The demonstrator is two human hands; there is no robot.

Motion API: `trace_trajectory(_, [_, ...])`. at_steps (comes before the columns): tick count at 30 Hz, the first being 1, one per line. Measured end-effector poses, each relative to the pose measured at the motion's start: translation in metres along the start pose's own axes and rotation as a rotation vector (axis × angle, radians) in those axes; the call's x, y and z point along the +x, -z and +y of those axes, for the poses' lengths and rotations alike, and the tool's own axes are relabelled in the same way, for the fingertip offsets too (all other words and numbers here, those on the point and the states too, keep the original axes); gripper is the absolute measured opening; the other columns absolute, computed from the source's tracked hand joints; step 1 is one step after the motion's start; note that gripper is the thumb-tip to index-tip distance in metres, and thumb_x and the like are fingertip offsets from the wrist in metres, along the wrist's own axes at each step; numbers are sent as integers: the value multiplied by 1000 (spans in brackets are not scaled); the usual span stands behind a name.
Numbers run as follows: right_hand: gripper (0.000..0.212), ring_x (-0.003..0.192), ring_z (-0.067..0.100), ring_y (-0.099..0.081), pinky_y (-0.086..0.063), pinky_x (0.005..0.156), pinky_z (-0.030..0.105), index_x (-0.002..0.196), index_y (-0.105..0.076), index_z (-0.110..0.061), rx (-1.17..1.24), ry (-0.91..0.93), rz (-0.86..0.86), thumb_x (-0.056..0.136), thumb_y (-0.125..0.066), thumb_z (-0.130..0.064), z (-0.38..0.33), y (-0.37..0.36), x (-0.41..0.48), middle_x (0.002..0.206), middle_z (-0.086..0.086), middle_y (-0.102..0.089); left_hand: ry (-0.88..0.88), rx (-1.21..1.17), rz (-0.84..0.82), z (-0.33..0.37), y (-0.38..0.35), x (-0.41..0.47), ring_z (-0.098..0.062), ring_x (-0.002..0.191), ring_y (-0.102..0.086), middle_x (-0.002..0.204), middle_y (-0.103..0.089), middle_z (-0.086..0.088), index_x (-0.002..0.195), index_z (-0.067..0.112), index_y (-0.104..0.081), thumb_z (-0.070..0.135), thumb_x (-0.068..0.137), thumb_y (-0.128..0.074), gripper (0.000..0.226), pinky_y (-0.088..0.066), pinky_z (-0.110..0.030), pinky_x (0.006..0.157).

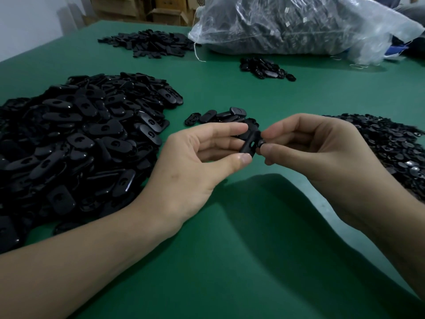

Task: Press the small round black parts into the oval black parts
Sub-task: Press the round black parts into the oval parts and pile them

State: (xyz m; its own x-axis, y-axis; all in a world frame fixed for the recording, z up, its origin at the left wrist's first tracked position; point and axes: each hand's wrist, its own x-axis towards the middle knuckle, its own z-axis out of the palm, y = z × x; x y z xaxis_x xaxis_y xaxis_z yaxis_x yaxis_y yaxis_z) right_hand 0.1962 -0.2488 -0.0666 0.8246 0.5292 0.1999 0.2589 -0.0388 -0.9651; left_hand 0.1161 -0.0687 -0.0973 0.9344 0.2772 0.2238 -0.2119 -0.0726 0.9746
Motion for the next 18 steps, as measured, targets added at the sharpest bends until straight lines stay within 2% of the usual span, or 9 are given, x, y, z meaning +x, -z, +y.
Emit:
trace_trajectory(4, [13, 72, 16, -72, -57, 75, 20, 88, -77, -14, -36, 38, -1, 77, -81, -9, 0, 0, 0, 79, 6, -77, -10, 2, 24, 1, 1, 0, -5, 89, -75, 94, -79, 6, 111, 26, -78, 3, 82, -82, 37, -56, -17, 83])
trace_trajectory(10, [14, 71, 16, -73, -59, 74, 22, 86, -77, -17, -106, 107, 33, 80, -81, -5, 0, -3, -2, 80, 5, -77, 8, -29, 41, 2, -1, 1, -2, 86, -73, 90, -78, 7, 110, 25, -79, 1, 83, -81, 36, -54, -13, 81])
trace_trajectory(15, [14, 69, 18, -72, -62, 74, 31, 85, -76, -17, -149, 134, 54, 81, -81, -4, -1, -6, -3, 78, 6, -76, -7, 14, 62, 2, 0, 1, -4, 94, -74, 93, -79, 8, 106, 30, -79, 8, 84, -81, 31, -57, -25, 91])
trace_trajectory(18, [15, 69, 19, -72, -62, 74, 38, 85, -76, -17, -180, 149, 64, 81, -81, -4, -1, -8, -4, 78, 3, -76, -11, 15, 56, 2, -1, -1, -14, 92, -77, 96, -79, 4, 109, 28, -78, 8, 86, -81, 30, -63, -32, 84])
